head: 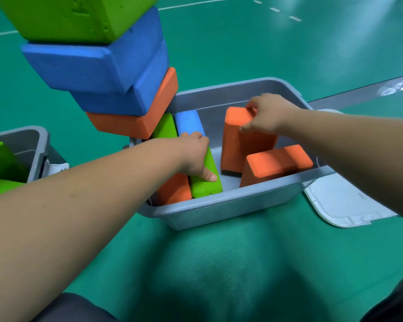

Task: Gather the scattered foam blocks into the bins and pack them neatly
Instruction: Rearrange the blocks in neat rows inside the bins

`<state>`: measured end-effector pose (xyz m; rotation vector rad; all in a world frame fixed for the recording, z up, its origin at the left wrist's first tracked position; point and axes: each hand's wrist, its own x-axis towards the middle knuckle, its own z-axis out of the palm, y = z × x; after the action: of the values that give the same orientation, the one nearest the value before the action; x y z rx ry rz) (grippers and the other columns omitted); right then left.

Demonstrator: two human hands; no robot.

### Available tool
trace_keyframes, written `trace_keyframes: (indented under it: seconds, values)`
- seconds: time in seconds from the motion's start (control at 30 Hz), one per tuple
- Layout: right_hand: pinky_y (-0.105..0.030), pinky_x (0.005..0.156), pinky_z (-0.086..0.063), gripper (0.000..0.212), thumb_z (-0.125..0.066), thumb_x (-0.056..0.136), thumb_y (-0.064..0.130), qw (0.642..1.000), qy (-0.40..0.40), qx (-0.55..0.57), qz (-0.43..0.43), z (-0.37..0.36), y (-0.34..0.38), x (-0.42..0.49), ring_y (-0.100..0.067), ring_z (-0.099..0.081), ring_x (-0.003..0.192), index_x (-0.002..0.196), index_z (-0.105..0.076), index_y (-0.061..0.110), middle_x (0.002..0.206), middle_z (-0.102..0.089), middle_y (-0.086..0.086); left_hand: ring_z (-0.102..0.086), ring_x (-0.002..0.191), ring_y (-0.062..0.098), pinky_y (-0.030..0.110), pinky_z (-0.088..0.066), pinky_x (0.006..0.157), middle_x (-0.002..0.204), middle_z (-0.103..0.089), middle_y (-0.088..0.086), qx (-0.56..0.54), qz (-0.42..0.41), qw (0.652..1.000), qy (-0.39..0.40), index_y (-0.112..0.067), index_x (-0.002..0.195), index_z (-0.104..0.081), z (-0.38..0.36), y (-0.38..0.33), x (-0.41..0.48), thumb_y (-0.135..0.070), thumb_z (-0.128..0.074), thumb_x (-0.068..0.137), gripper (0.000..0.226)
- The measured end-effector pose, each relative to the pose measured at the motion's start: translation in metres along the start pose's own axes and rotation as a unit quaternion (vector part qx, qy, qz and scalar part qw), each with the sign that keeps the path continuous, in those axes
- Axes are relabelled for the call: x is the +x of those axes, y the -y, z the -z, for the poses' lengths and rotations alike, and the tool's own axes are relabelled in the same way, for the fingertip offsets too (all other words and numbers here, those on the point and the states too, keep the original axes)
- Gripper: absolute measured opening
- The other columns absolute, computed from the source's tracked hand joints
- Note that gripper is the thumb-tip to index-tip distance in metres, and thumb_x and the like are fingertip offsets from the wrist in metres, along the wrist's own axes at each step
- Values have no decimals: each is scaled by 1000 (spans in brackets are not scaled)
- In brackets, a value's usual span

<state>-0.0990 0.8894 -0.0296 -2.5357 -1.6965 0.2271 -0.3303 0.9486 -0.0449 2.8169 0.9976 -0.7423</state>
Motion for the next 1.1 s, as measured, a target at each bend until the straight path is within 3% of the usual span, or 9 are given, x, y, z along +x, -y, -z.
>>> trace_keyframes:
  seconds: [0.17,0.33,0.4,0.63,0.77,0.87,0.97,1.03,1.1]
  values:
    - [-56,98,-48,78,-60,75,60,987,-80,68,-124,-2,39,5,-45,-45,128,136,-51,12,134,-49,-15,-27,149,43,52,-33,119,168,-17,11,17,9,1000,13,-10,163,-18,-3,3,-3,-85,-56,80,118]
    - [-37,83,-47,68,-62,90,52,995,72,-33,-61,-29,74,3,-40,-59,118,137,-49,5,131,-60,-19,-17,154,44,53,-26,124,172,-6,11,2,1,1000,7,-12,165,-11,-8,7,-5,-85,-54,81,119]
    - [-38,79,-44,68,-60,93,52,995,70,-38,-59,-39,80,3,-39,-59,118,139,-46,3,132,-58,-18,-14,155,44,53,-23,125,173,-3,11,-3,-5,1000,2,-12,166,-8,-11,10,-6,-86,-53,82,120]
    - [-36,72,-46,47,-54,96,53,997,10,31,-63,-35,89,16,-37,-65,98,98,-53,6,101,-66,-18,-8,157,41,53,-22,125,174,3,8,2,-24,1000,-3,-16,167,0,-11,16,-14,-83,-51,85,117]
    - [-37,77,-53,67,-45,99,66,996,79,-3,-39,-44,92,17,-33,-69,84,107,-58,1,100,-70,-18,-6,157,41,52,-18,127,174,7,6,0,-27,1000,11,-18,167,3,-11,19,-14,-83,-51,86,117]
    - [-44,80,-60,78,-40,99,68,994,93,30,-51,-44,87,19,-32,-73,75,135,-51,1,110,-70,-18,-7,157,42,50,-17,127,174,7,9,11,-34,999,11,-16,166,3,-10,19,-13,-83,-51,86,118]
    - [-45,86,-60,80,-38,101,66,985,120,108,-59,-37,77,16,-34,-70,97,159,-26,13,122,-65,-19,-11,156,44,53,-22,125,174,2,10,15,-32,999,13,-15,167,-2,-9,19,-7,-85,-54,82,122]
    - [-45,108,-44,88,-39,100,68,984,122,111,-62,-31,65,12,-38,-55,131,164,-11,14,150,-50,-20,-24,151,45,55,-32,120,172,-12,12,27,-32,999,7,-14,165,-16,-7,18,-2,-89,-57,76,124]
    - [-45,119,-28,93,-38,99,72,987,137,63,-60,-22,51,7,-35,-34,149,163,-16,9,165,-31,-15,-39,141,43,53,-41,113,163,-30,13,34,-27,999,10,-13,157,-35,-1,16,1,-89,-62,71,118]
